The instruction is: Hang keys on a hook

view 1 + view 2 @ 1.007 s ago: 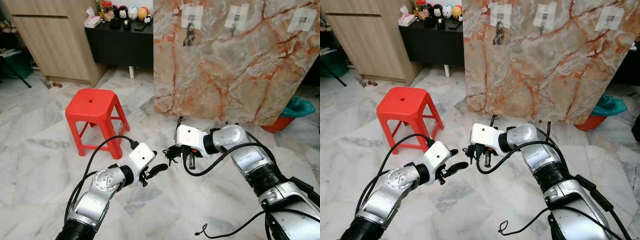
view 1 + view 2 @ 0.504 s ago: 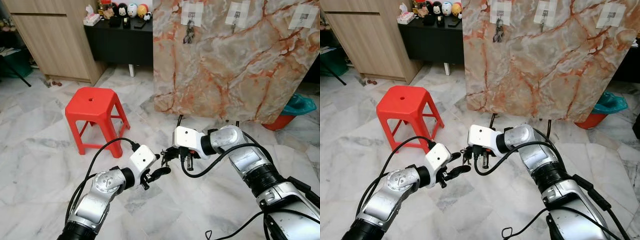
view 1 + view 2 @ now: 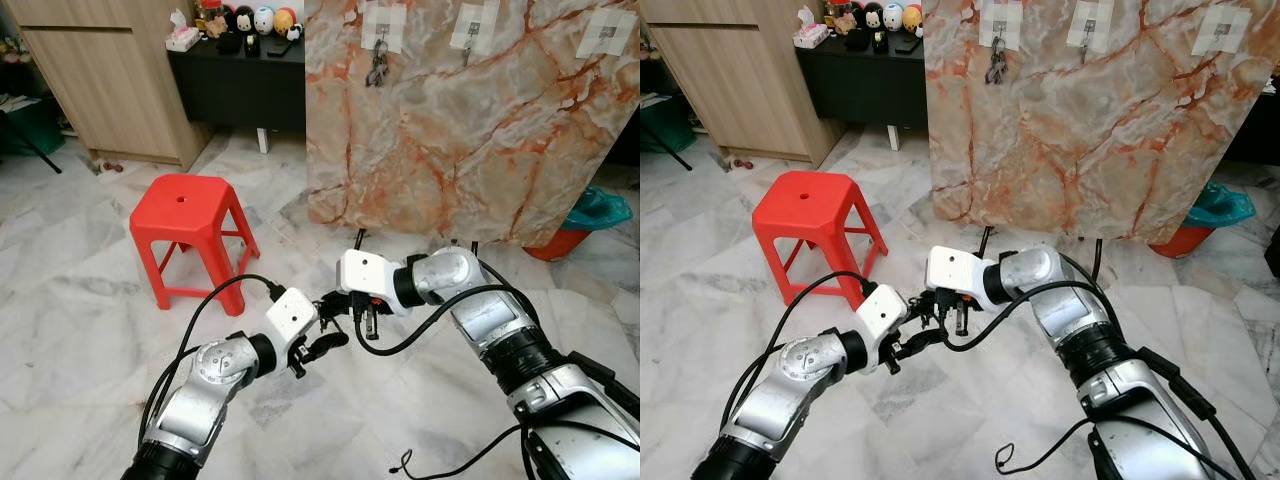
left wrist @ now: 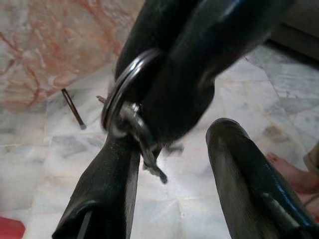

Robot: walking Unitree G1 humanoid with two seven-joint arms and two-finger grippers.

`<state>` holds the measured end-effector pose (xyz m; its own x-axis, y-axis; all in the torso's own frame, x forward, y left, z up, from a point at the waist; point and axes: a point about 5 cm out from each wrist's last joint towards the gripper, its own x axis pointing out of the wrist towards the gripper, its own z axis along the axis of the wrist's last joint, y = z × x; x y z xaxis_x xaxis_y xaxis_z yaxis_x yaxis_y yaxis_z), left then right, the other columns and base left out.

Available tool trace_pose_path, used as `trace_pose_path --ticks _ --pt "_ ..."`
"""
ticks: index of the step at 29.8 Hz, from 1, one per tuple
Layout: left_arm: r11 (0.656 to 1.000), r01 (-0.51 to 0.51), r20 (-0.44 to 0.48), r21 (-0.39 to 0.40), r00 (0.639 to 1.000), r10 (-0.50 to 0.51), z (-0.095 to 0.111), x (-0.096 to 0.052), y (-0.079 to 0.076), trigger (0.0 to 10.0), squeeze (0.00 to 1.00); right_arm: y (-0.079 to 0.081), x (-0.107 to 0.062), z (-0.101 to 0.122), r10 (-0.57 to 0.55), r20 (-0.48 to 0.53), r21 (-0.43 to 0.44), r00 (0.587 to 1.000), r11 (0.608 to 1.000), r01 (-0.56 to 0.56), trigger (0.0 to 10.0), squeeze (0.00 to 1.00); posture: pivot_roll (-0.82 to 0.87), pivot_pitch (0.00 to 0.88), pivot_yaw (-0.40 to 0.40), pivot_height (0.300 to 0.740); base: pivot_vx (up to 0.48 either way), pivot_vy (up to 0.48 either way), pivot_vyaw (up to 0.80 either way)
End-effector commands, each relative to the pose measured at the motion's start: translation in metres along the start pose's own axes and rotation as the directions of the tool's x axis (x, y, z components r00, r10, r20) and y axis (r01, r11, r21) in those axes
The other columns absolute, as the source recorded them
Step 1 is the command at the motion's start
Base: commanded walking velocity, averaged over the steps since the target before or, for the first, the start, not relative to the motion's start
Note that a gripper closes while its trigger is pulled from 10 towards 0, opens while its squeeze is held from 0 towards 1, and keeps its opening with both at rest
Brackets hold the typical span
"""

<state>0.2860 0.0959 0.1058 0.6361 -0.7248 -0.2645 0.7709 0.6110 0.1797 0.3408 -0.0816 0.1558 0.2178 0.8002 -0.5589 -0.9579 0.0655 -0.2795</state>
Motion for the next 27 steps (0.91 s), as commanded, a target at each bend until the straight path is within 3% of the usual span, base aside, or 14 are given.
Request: trace_pose_path --ticks 1,3,4,5,6,27 --pt "1.0 0.001 -0.004 -0.005 1.0 -0.001 0.0011 0.0018 -0.0005 10.0 0.0 0.0022 0.002 0.0059 0.01 0.021 -0.014 1.0 1.0 -0.01 0.0 0.0 -0.05 0.081 -0.007 0.74 0.0 0.0 0.0" --pt "1.0 0.001 -0.004 -0.005 1.0 -0.001 0.0011 0.0018 -0.0005 10.0 0.0 0.0021 0.002 0.0062 0.009 0.022 -0.014 1.0 1.0 -0.009 0.0 0.0 -0.05 0.081 -0.007 0.74 0.0 0.0 0.0" --pt "1.0 0.0 -0.002 -0.008 1.0 -0.001 0.0014 0.0019 -0.0005 8.9 0.0 0.0022 0.0018 0.0068 0.009 0.023 -0.015 1.0 1.0 -0.009 0.0 0.0 -0.05 0.082 -0.007 0.74 0.0 0.0 0.0" --pt "1.0 -0.003 0.004 -0.012 1.0 0.003 0.0024 0.0022 -0.0001 2.6 0.0 0.0024 0.0014 0.0081 0.01 0.026 -0.017 1.0 1.0 -0.009 0.0 0.0 -0.05 0.082 -0.007 0.74 0.0 0.0 0.0" --pt "1.0 -0.005 0.006 -0.016 1.0 0.006 0.0028 0.0024 0.0 0.0 0.0 0.0025 0.0013 0.0084 0.01 0.027 -0.018 1.0 1.0 -0.009 0.0 0.0 -0.05 0.082 -0.007 0.74 0.0 0.0 0.0" --pt "0.999 0.011 0.027 -0.047 1.0 -0.01 0.0049 0.001 -0.0016 0.0 0.0 0.0024 0.0001 0.0035 -0.015 0.019 0.007 1.0 1.0 0.015 0.0 0.0 -0.04 0.084 -0.003 0.74 0.0 0.0 0.0"
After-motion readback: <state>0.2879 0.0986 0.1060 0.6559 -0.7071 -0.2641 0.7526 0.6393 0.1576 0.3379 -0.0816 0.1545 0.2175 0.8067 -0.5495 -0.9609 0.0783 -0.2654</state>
